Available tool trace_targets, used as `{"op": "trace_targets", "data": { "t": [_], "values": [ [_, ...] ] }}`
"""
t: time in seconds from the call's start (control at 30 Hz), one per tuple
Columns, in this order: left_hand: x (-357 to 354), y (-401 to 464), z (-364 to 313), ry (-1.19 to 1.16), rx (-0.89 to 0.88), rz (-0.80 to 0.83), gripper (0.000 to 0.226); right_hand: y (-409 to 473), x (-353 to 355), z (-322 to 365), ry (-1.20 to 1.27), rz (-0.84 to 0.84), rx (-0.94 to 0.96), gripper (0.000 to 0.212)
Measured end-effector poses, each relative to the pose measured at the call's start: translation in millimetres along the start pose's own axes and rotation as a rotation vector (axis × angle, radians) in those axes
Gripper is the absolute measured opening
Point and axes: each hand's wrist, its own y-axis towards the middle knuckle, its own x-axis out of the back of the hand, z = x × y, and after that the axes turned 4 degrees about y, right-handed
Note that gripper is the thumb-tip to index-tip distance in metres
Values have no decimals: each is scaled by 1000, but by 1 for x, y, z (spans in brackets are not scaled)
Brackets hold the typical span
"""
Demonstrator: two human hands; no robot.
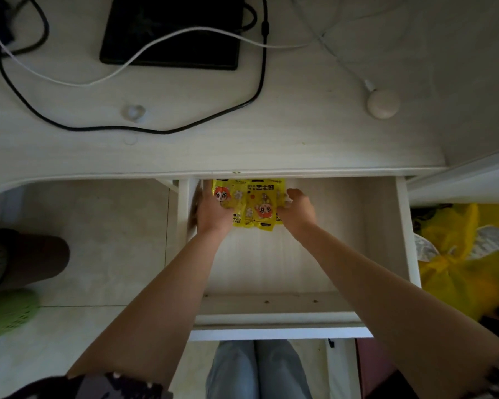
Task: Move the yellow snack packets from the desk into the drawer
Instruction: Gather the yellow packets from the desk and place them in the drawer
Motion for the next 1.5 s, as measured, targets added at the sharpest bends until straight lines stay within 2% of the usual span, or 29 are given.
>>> {"op": "trace_targets", "data": {
  "t": [0.2, 0.33, 0.57, 0.77, 0.93, 1.07, 1.33, 1.5],
  "values": [
    [17, -40, -4, 126, -26, 32, 58, -32, 7, 5, -77, 31, 62, 50],
    [21, -61, 2, 88, -61, 47, 53, -59, 9, 12, -149, 17, 142, 47],
    [54, -110, 8, -9, -173, -27, 36, -116, 13, 29, -251, 32, 329, 43],
    [101, -143, 46, 36, -222, -167, 29, -166, -6, 47, -394, 91, 526, 39],
    [152, -159, 97, 105, -202, -250, 25, -208, -56, 76, -457, 201, 588, 37],
    [202, -170, 149, 133, -141, -294, 26, -239, -107, 102, -538, 261, 660, 27],
    [316, -177, 265, 120, 20, -387, 27, -297, -236, 150, -770, 393, 783, 27],
    [378, -169, 324, 135, 87, -436, 26, -323, -308, 184, -813, 441, 825, 26]
  ]
}}
